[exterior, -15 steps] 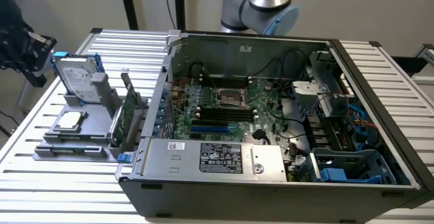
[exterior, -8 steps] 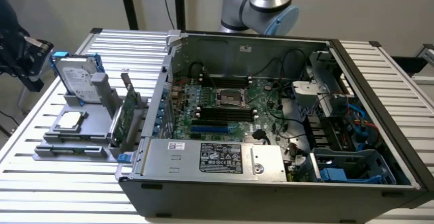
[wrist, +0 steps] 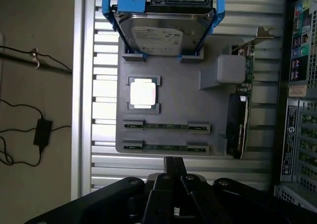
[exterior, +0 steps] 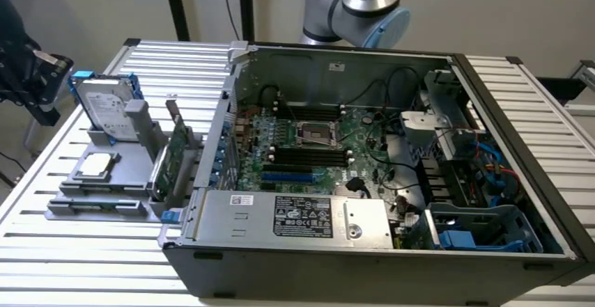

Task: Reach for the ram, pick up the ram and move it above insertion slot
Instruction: 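Reach for the ram, then pick up the ram and move it above insertion slot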

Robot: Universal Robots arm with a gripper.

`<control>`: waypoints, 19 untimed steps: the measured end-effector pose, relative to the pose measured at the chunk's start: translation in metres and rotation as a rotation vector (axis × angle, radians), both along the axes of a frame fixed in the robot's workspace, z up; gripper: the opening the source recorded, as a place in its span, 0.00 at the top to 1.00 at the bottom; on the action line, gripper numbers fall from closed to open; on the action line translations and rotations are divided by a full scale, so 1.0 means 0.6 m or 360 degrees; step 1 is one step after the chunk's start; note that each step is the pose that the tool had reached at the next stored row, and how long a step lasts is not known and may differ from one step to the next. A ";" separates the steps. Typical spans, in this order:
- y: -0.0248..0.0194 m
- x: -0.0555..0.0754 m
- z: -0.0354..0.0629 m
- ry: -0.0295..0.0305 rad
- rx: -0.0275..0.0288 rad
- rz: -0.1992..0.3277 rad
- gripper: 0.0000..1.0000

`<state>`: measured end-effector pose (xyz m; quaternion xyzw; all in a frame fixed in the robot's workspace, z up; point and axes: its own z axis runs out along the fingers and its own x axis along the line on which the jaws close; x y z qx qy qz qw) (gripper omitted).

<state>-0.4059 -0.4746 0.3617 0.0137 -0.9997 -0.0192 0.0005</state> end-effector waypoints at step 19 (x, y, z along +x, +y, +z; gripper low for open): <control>0.0000 0.000 0.000 -0.00116 0.00008 0.0364 0.89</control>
